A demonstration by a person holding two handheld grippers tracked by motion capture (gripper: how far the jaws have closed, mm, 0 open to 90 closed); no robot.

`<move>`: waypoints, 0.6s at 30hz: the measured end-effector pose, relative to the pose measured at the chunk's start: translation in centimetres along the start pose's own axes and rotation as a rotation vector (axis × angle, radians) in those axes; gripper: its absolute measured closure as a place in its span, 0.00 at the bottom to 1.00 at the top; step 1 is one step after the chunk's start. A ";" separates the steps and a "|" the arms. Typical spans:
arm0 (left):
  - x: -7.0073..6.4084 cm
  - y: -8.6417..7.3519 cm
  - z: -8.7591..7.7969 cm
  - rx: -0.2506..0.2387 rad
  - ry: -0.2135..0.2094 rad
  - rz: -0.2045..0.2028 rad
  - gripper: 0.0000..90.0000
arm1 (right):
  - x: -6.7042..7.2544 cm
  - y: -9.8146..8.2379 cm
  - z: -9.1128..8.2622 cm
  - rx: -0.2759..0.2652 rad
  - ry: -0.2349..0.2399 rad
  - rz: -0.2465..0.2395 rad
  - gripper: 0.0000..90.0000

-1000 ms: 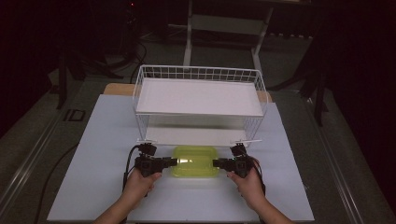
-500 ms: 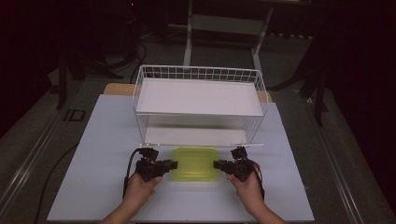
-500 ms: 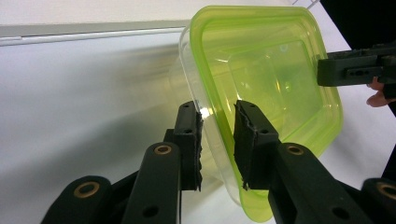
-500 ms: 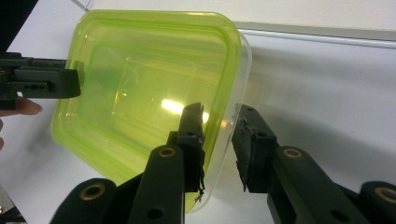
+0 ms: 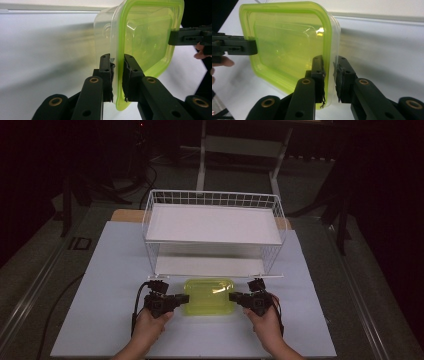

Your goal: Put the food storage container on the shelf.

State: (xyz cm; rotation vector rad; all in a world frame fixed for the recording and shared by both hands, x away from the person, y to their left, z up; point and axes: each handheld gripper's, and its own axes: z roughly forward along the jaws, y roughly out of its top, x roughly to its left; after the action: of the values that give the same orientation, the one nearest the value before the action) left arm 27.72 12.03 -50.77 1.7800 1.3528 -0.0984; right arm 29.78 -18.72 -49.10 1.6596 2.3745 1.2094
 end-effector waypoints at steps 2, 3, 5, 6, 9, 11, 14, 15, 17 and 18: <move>-0.1 0.3 -0.4 -0.025 -0.013 0.007 0.89 | 0.0 0.3 -0.2 -0.011 0.009 0.004 0.87; -0.1 0.4 -0.5 -0.032 -0.015 0.006 0.89 | 0.1 0.4 -0.4 -0.016 0.015 0.005 0.87; -0.2 0.9 -0.7 -0.052 -0.012 0.017 0.89 | 0.2 0.7 -0.6 -0.031 0.016 0.003 0.88; -0.2 1.1 -0.7 -0.056 -0.016 0.016 0.89 | 0.3 0.9 -0.7 -0.036 0.013 0.002 0.88; -0.3 1.9 -0.8 -0.073 -0.014 0.025 0.89 | 0.3 1.6 -1.0 -0.051 0.010 0.001 0.88; -0.4 2.6 -0.9 -0.083 -0.014 0.029 0.89 | 0.3 2.1 -1.1 -0.061 0.003 -0.004 0.88; -0.6 3.6 -0.9 -0.103 -0.010 0.040 0.89 | 0.2 2.9 -1.1 -0.082 -0.005 -0.004 0.87; -0.6 3.6 -0.9 -0.103 -0.010 0.040 0.89 | 0.1 3.2 -1.1 -0.087 -0.006 -0.001 0.87; -0.5 4.2 -0.8 -0.113 -0.012 0.043 0.89 | 0.0 3.5 -1.1 -0.093 -0.003 0.007 0.87; -0.4 4.7 -0.6 -0.125 -0.011 0.048 0.89 | -0.1 4.0 -1.1 -0.107 -0.008 0.010 0.88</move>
State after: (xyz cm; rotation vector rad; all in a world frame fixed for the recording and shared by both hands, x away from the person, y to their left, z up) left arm 31.15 12.03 -47.41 1.7035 1.2802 0.0020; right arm 32.62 -18.91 -46.02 1.6433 2.2564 1.3038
